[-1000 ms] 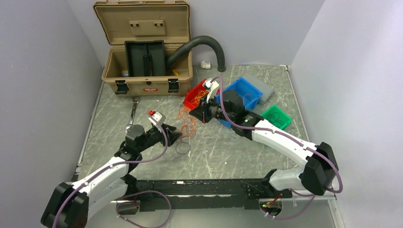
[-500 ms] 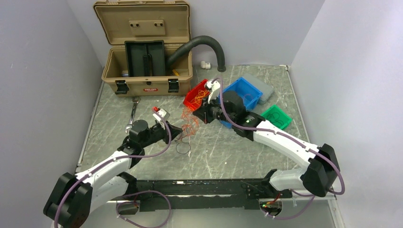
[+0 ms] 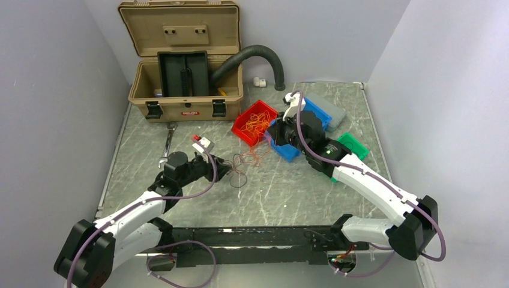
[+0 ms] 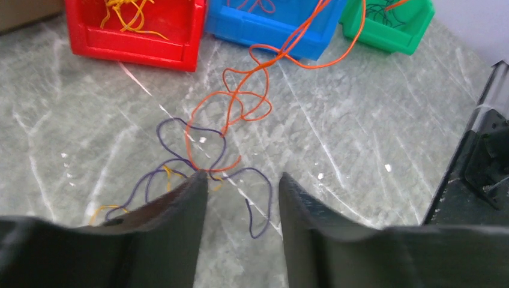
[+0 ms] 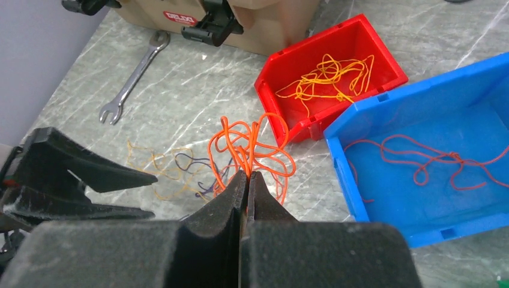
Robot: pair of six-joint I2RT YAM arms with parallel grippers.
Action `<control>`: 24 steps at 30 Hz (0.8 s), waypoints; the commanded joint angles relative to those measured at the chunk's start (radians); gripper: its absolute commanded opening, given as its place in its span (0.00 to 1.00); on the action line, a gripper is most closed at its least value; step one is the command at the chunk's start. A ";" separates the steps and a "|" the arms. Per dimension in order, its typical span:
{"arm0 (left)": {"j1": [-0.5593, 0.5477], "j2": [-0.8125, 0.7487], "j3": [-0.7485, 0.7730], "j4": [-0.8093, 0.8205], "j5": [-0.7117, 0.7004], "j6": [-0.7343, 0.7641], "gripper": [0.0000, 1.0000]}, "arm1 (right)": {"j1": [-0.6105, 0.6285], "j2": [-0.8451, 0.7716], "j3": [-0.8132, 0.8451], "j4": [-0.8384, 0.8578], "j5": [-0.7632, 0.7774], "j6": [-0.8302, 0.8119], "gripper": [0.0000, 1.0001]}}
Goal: Untangle the cables
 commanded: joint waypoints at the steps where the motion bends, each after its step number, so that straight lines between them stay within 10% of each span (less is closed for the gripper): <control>1: -0.034 0.018 0.048 0.006 -0.016 0.034 0.64 | -0.010 -0.020 0.091 -0.009 -0.066 0.038 0.00; 6: -0.082 0.059 0.068 0.009 -0.051 0.077 0.78 | -0.010 -0.015 0.148 -0.038 -0.146 0.065 0.00; 24: -0.102 0.121 0.117 0.022 -0.074 0.078 0.61 | -0.007 -0.065 0.136 0.034 -0.499 0.247 0.00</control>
